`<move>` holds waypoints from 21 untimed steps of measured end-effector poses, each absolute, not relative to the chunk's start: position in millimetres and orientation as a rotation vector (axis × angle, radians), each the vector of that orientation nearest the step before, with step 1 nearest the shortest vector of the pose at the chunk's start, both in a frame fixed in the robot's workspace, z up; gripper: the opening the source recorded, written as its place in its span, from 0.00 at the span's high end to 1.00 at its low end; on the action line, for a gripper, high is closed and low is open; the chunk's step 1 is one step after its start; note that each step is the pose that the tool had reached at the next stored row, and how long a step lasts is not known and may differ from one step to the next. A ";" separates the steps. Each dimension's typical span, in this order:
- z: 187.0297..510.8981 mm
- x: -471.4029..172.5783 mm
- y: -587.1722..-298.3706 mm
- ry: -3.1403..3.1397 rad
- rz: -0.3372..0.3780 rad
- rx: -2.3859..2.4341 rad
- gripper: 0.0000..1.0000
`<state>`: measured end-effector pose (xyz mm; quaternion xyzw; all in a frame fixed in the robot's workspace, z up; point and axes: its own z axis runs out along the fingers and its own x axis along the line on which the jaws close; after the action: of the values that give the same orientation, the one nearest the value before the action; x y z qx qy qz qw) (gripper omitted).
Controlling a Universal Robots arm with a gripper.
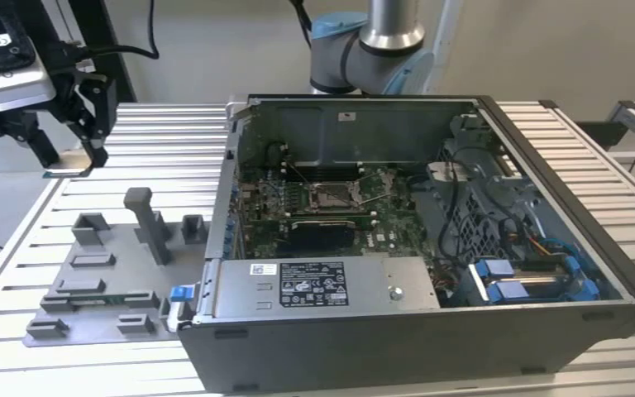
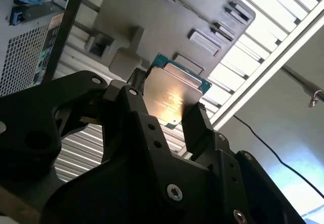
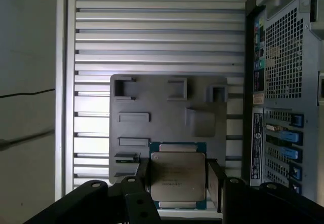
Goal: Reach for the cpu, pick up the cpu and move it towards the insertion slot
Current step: 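Pick up the cpu and move it towards the insertion slot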
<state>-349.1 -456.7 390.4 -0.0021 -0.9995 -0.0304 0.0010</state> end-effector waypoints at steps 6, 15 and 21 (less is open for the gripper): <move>390.3 -341.1 -456.7 -3.138 -0.095 -0.007 1.00; 390.4 -329.6 -456.7 -3.137 -0.095 -0.007 1.00; 390.4 -322.0 -456.7 -3.137 -0.095 -0.007 1.00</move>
<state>-322.0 -456.7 390.4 -0.0022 -0.9995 -0.0304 0.0014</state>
